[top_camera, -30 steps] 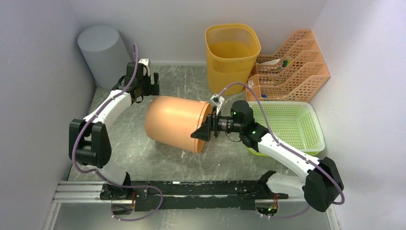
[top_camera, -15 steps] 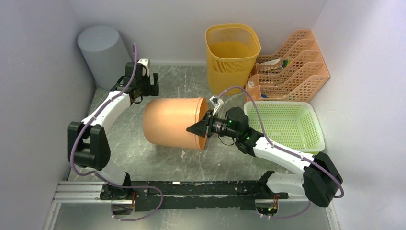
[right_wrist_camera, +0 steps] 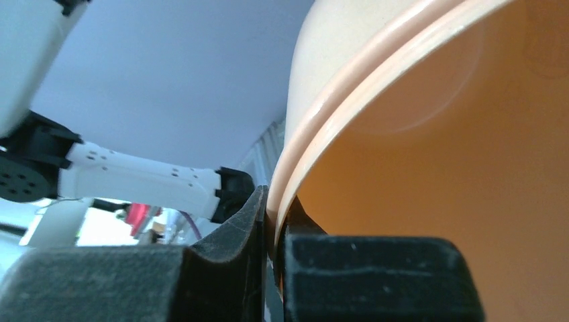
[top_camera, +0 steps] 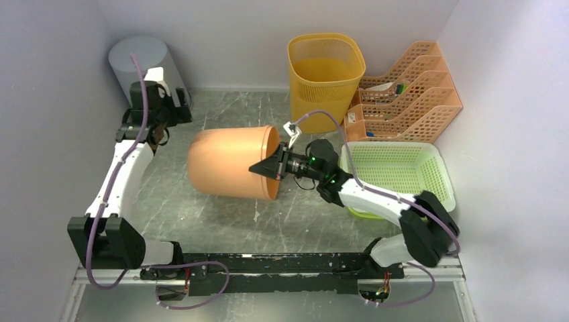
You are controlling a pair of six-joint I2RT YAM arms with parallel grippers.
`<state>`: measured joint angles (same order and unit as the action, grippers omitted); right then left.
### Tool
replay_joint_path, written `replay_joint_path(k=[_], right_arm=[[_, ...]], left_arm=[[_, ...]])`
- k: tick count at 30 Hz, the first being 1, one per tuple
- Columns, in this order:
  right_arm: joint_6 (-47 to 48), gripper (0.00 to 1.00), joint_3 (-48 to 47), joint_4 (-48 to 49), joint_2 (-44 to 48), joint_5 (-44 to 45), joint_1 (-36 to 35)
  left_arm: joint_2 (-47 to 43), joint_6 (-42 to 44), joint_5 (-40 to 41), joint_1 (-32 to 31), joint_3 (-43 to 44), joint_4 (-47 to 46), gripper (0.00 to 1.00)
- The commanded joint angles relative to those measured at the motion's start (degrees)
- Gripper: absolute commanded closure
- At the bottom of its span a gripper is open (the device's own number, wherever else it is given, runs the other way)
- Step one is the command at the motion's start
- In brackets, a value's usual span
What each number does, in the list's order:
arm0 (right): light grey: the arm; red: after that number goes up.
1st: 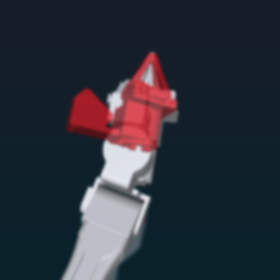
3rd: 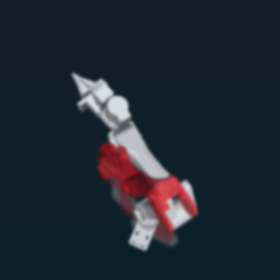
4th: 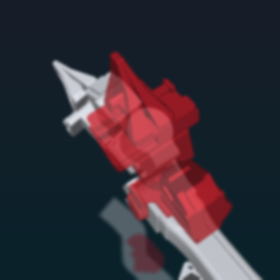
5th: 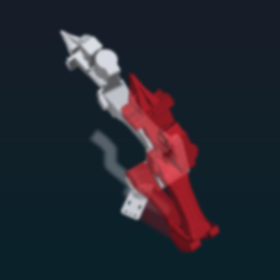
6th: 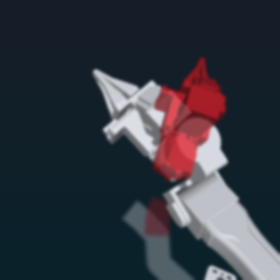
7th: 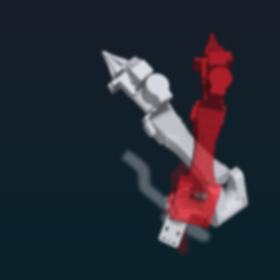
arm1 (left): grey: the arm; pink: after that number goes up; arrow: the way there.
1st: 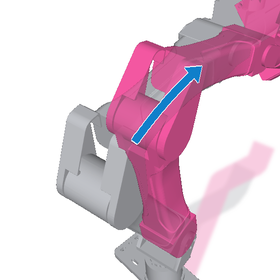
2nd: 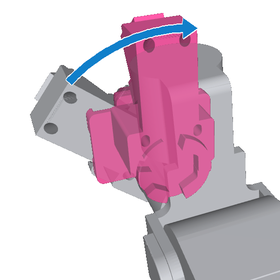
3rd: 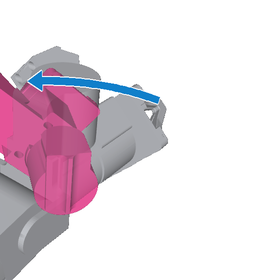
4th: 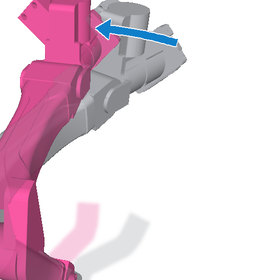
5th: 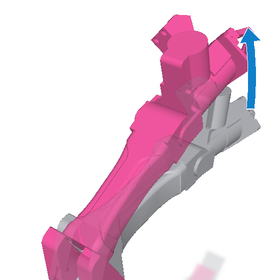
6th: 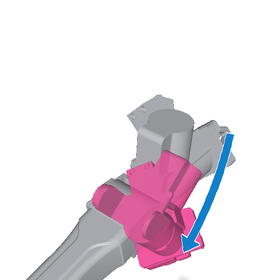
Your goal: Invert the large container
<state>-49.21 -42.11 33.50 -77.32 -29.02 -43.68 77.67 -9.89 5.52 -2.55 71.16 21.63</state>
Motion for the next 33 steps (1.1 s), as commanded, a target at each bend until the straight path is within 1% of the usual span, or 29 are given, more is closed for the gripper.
replay_joint_path(k=[1, 3, 5, 10, 12, 14, 17, 20, 25, 30, 33], right_arm=[[-8.9, 1.00, -7.4, 23.1, -7.2, -5.9, 0.4], [-12.3, 1.00, -11.4, 29.3, -12.0, -7.2, 0.4], [-17.6, 1.00, -14.4, 37.7, -18.8, -7.5, 0.4], [-37.9, 1.00, -21.6, 63.2, -36.8, -3.8, 0.2], [-42.3, 1.00, -23.7, 69.5, -43.2, -1.9, 0.2], [-43.4, 1.00, -25.1, 70.7, -46.5, -1.7, 0.2], [-43.5, 1.00, -26.1, 70.6, -49.0, -3.6, 0.2], [-43.7, 1.00, -24.7, 70.8, -50.6, -4.1, 0.3], [-42.2, 1.00, -16.2, 70.9, -48.9, -4.4, 2.7], [-42.1, 1.00, -6.8, 70.9, -46.6, -9.3, 8.5], [-42.9, 1.00, -4.1, 70.9, -46.5, -13.0, 11.8]], left_arm=[[-3.1, -1.8, 0.4, 2.7, 3.9, 2.2, 0.01], [-3.7, -3.2, -1.1, 3.4, 6.1, 1.8, 0.01], [-4.2, -4.2, -1.9, 3.7, 7.9, 0.8, 0.01], [-5.9, -3.7, -0.3, 3.8, 10.7, -1.2, 0.01], [-5.8, -2.9, 0.6, 3.9, 11.9, -0.8, 0.01], [-5.7, -2.3, 0.9, 3.9, 12.9, -0.2, 0.01], [-5.9, -1.8, 1.6, 3.8, 13.7, -0.4, 0.01], [-5.3, -1.8, 1.6, 3.9, 15.2, -0.6, 0.01], [-4.4, -2.8, -0.7, 3.9, 15.9, -1.4, 0.01], [-4.5, -2.9, -0.9, 3.9, 14.5, -2.2, 0.01], [-4.2, -2.7, -1.0, 3.9, 14.2, -2.1, 0.01]])
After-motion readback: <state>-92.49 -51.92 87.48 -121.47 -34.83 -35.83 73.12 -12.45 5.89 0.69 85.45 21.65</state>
